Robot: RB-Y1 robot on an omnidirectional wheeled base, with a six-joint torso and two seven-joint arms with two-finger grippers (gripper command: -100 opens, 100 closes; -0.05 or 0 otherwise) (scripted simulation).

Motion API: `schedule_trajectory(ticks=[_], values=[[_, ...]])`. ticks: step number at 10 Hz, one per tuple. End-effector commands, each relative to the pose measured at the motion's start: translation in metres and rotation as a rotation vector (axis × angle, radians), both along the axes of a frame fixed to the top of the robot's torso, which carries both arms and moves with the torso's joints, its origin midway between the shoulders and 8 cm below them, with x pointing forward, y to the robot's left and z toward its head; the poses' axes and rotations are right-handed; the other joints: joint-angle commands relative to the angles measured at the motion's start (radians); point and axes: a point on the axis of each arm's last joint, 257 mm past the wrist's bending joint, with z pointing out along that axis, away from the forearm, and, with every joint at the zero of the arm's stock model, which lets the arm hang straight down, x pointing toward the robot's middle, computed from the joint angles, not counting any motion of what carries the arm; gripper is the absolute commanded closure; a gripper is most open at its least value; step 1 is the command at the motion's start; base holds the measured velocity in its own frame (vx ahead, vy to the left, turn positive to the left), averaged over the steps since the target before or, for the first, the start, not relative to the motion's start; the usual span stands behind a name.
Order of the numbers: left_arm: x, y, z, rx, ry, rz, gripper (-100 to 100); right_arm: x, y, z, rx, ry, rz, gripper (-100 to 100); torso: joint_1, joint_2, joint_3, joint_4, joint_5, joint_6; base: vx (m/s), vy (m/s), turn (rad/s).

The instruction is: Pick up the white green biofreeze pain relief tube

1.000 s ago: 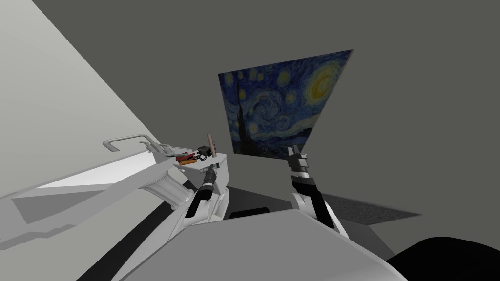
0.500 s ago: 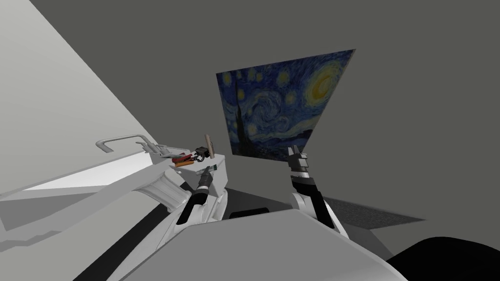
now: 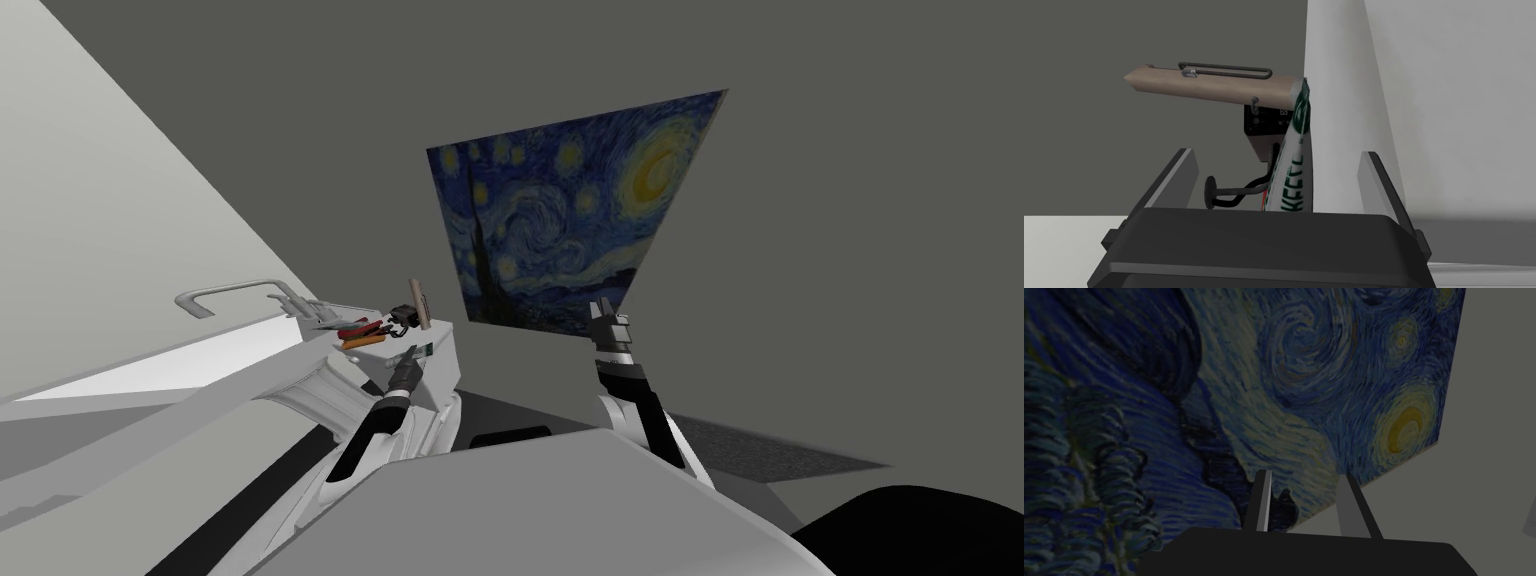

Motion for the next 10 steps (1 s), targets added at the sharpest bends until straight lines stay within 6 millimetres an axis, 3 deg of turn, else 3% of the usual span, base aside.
schedule_trajectory(ticks=[1,2,3,7,8,9,10], values=[[-0.004,0.012,0.005,0.002,-0.008,-0.002,-100,0.0,0.0,0.0,0.0,0.0,0.0,0,0.0,0.0,0.0,0.0,0.0,0.0,0.068,-0.087,0.002],[-0.002,0.008,0.0,0.0,0.002,-0.001,-100,0.0,0.0,0.0,0.0,0.0,0.0,0,0.001,-0.003,-0.001,0.001,-0.001,0.001,0.028,-0.041,0.008],[-0.003,0.009,0.001,-0.002,0.0,-0.001,100,0.0,0.0,0.0,0.0,0.0,0.0,0,0.004,-0.002,-0.001,0.001,0.0,0.001,0.004,-0.008,0.001],[-0.003,0.009,0.001,-0.001,0.0,-0.001,100,0.0,0.0,0.0,0.0,0.0,0.0,0,0.007,0.0,0.001,0.002,0.001,0.001,0.0,0.0,0.0],[-0.003,0.009,0.001,-0.001,0.001,-0.001,0,0.0,0.0,0.0,0.0,0.0,0.0,0,0.007,0.0,0.001,0.002,0.001,0.001,0.0,0.0,0.0],[0.003,-0.003,0.003,0.002,-0.009,0.0,100,0.0,0.0,0.0,0.0,0.0,0.0,0,0.007,0.0,0.001,0.002,0.001,0.001,-0.036,0.047,-0.002],[0.007,-0.01,0.002,0.002,-0.009,0.001,100,0.0,0.0,0.0,0.0,0.0,0.0,0,0.009,0.002,0.002,0.002,0.001,0.002,-0.078,0.09,-0.02]])
